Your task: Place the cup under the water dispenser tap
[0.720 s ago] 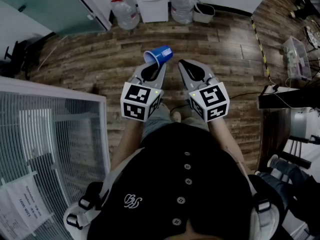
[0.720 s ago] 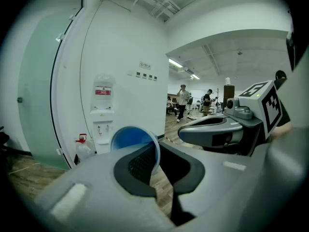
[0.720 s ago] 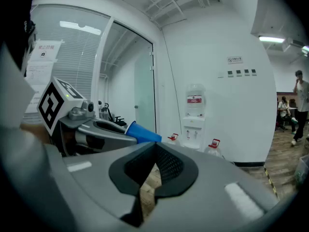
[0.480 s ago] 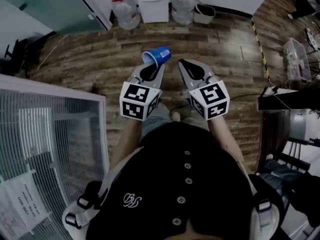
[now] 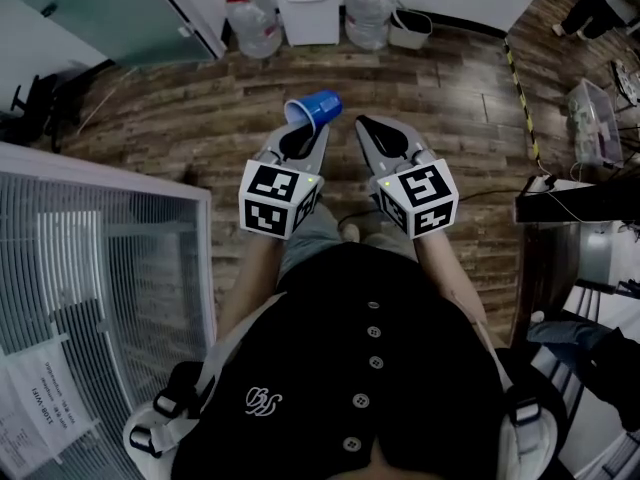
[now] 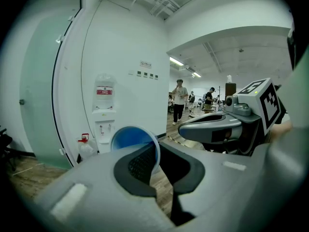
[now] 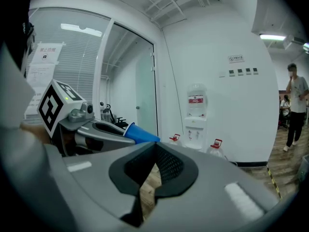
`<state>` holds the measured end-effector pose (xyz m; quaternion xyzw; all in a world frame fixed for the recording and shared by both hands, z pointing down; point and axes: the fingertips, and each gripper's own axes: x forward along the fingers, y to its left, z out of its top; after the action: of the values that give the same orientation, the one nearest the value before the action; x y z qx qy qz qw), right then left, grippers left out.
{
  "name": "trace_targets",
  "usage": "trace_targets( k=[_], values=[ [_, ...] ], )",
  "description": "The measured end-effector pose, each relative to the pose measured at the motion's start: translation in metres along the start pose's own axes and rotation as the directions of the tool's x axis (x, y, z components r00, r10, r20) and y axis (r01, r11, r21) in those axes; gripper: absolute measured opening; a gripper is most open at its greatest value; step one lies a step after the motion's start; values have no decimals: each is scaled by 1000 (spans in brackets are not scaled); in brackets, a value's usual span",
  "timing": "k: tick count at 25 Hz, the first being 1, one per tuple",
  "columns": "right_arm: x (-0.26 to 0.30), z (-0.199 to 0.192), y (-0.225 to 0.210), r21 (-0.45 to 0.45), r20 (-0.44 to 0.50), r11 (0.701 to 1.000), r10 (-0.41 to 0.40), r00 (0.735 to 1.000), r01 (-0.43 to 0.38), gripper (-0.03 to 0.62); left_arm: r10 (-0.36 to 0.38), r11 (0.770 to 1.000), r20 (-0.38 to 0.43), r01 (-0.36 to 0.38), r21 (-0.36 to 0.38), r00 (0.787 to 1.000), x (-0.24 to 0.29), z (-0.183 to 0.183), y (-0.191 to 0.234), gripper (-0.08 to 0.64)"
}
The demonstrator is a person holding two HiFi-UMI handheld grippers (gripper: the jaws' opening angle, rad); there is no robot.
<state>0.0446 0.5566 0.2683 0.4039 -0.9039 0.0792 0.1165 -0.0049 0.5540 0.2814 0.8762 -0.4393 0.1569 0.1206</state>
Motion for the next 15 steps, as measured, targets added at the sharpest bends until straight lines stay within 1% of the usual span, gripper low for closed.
trace_targets(
  k=[4, 10, 13, 15],
  values=[
    [-1, -1, -1, 47, 11, 999, -3, 1000, 2, -5, 4, 1000, -23, -4, -8, 1000, -3, -6, -1, 15],
    [11, -6, 4, 62, -3, 998, 19, 1000, -19, -5, 5, 1000, -52, -6, -13, 999, -2, -15, 6, 15],
    [20, -8, 0, 62, -13, 998, 25, 1000, -24, -5, -6, 1000, -60, 6, -3, 998, 9, -12, 10, 15],
    [28, -7, -6, 64, -18, 998, 24, 1000, -23, -5, -13, 1000, -73, 15, 27, 997, 17, -9, 15, 15]
  ],
)
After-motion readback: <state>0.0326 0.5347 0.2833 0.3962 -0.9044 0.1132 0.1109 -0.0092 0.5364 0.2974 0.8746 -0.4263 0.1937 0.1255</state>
